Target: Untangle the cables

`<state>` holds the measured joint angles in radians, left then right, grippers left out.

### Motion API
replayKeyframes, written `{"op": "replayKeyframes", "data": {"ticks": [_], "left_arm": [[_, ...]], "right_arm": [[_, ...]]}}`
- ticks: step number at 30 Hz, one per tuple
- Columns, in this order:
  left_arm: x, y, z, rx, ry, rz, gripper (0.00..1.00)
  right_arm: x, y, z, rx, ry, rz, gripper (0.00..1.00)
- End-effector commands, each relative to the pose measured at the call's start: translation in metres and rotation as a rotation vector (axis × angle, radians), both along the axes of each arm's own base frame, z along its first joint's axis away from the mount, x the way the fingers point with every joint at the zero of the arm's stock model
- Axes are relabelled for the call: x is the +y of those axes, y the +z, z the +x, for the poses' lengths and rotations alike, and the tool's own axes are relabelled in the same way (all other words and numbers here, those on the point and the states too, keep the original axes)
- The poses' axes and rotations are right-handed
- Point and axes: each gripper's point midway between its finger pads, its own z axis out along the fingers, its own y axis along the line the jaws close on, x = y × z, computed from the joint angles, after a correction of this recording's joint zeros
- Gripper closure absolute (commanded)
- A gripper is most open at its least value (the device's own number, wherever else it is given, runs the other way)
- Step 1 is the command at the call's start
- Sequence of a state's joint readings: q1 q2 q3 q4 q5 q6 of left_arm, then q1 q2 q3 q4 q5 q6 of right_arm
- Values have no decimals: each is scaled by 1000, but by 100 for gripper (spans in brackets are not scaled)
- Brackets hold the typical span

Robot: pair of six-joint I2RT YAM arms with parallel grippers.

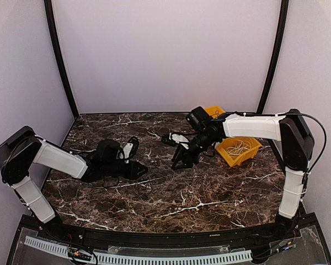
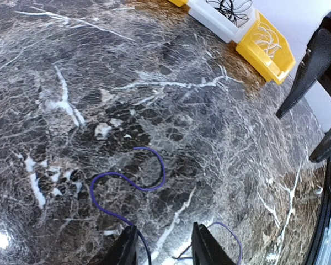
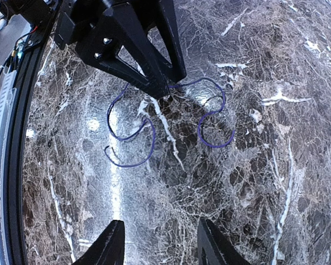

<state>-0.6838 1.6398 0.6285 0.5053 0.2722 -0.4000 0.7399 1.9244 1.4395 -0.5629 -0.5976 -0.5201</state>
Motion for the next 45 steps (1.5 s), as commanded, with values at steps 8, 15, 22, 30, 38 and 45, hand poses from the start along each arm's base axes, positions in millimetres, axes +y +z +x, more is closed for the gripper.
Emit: {"op": "replayKeyframes", "data": {"ticks": [8, 15, 22, 30, 38, 45], "left_arm": [[49, 23, -1, -59, 175, 113, 51], [55, 24, -30, -2, 164, 18, 51], [63, 9, -44, 64, 200, 35, 52], [120, -14, -37, 142, 548, 145, 50], [137, -17, -35, 159, 655, 133, 49], [141, -13, -36, 140, 666, 132, 49]], "right_arm": [[28, -21, 22, -22, 8, -18, 53], [55, -33, 34, -9, 35, -33, 52], [84, -33, 28, -130, 114, -41, 46], [105, -31, 11, -474, 275, -118, 47], [125, -44, 2, -628, 340, -184, 50], [133, -61, 7, -657, 335, -232, 61]]}}
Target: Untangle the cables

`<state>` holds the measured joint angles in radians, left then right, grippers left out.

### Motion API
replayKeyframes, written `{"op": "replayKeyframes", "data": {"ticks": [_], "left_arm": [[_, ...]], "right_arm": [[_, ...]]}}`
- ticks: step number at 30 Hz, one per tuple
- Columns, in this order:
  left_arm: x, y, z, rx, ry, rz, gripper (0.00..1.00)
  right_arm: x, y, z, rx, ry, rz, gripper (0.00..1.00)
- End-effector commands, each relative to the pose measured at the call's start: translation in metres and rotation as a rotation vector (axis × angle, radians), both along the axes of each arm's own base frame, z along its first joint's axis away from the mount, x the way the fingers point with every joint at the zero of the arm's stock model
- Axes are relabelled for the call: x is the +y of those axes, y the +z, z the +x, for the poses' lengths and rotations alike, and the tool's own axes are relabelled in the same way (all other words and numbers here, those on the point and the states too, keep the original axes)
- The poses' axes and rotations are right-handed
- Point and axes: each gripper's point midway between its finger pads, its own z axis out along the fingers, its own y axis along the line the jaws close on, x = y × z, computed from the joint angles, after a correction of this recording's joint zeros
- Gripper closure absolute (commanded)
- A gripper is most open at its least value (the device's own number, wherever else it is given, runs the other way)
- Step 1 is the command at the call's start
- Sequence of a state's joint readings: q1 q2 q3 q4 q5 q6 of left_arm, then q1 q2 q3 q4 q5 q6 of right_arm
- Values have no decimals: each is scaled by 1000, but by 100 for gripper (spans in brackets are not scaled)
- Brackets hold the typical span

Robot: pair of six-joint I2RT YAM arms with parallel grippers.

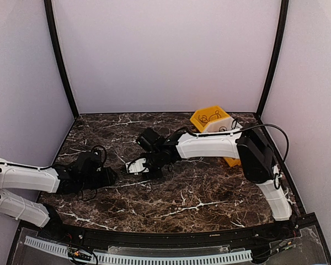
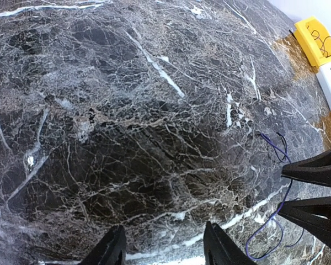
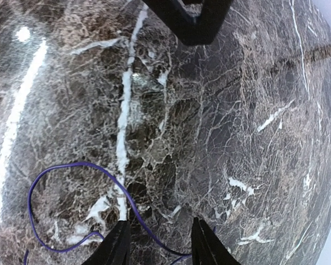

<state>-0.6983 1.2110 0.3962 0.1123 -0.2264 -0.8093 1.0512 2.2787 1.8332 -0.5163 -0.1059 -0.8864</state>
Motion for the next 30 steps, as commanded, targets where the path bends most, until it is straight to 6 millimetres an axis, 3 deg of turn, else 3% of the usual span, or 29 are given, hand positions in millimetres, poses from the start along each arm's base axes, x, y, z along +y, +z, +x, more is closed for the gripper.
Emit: {"op": "replayKeyframes", "data": {"ticks": [1, 3, 7, 9, 12, 16, 23, 30], "left_arm": [[11, 2, -3, -13, 37, 7, 49], [12, 2, -4, -19, 40, 6, 49], [15, 2, -4, -27, 48, 11, 49], [15, 3, -3, -29, 50, 8, 49], [15, 4, -2, -35, 50, 8, 49], [12, 7, 1, -46, 43, 8, 49], [4, 8, 9, -52, 30, 3, 49], [-9, 8, 16, -39, 2, -5, 49]], "right_arm": [[7, -9, 13, -65, -17, -21, 63], [5, -11, 15, -77, -15, -28, 67], [6, -7, 16, -84, -23, -22, 96], [7, 3, 18, -96, -32, -5, 100], [5, 25, 22, -127, -41, 32, 100], [-9, 72, 44, -199, -96, 89, 100], [-53, 132, 102, -273, -224, 164, 100], [-106, 166, 171, -359, -374, 208, 100]]}}
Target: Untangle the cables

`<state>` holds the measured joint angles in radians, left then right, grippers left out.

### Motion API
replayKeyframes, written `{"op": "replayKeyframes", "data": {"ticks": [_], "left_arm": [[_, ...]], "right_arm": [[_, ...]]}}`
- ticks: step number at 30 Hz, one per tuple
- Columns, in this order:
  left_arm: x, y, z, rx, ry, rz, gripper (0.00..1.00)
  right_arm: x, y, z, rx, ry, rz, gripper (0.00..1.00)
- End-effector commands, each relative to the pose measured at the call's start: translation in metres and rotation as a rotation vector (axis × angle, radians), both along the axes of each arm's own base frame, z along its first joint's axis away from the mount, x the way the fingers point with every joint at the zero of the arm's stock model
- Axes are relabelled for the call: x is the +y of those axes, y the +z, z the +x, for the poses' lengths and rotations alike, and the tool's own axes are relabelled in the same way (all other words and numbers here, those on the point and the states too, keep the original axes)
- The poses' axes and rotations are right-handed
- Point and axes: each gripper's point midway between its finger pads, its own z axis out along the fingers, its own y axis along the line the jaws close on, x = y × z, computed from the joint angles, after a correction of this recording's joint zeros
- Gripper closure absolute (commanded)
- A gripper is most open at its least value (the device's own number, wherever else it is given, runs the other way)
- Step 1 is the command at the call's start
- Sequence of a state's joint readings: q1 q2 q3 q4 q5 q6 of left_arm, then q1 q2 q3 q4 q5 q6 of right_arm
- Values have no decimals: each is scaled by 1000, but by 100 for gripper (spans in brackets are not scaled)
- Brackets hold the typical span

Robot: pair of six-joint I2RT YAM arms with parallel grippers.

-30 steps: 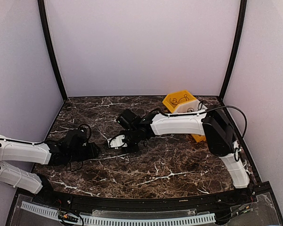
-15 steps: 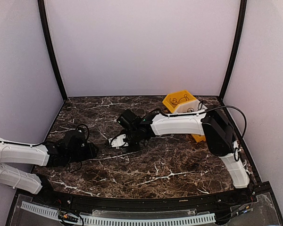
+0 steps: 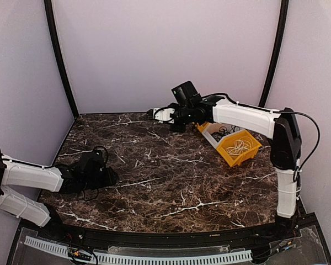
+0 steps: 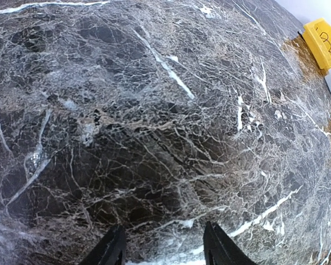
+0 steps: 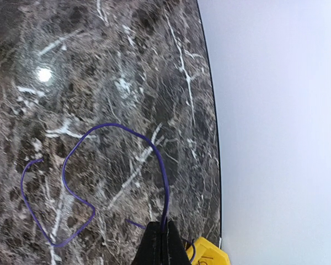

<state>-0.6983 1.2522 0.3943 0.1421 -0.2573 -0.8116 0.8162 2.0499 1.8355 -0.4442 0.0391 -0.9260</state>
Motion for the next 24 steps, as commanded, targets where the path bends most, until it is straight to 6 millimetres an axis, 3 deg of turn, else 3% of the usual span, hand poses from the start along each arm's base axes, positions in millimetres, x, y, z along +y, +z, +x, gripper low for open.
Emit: {"op": "replayKeyframes", "data": {"ticks": [1, 7, 14, 19, 24], "left_arm": [[-14, 15, 13, -34, -26, -31, 49], [-20, 16, 15, -32, -40, -43, 49], [-22, 17, 15, -29, -48, -46, 50], [-22, 20, 15, -30, -47, -56, 50], [-23, 20, 15, -30, -48, -53, 50]], "right_arm": [[-30, 31, 46, -83, -98, 57, 100], [-86, 48, 116, -142, -255, 112, 100], [-147, 40, 188, -172, -414, 140, 100], [-180, 29, 219, -197, -486, 131, 100], [-205, 5, 232, -202, -526, 77, 100]]}}
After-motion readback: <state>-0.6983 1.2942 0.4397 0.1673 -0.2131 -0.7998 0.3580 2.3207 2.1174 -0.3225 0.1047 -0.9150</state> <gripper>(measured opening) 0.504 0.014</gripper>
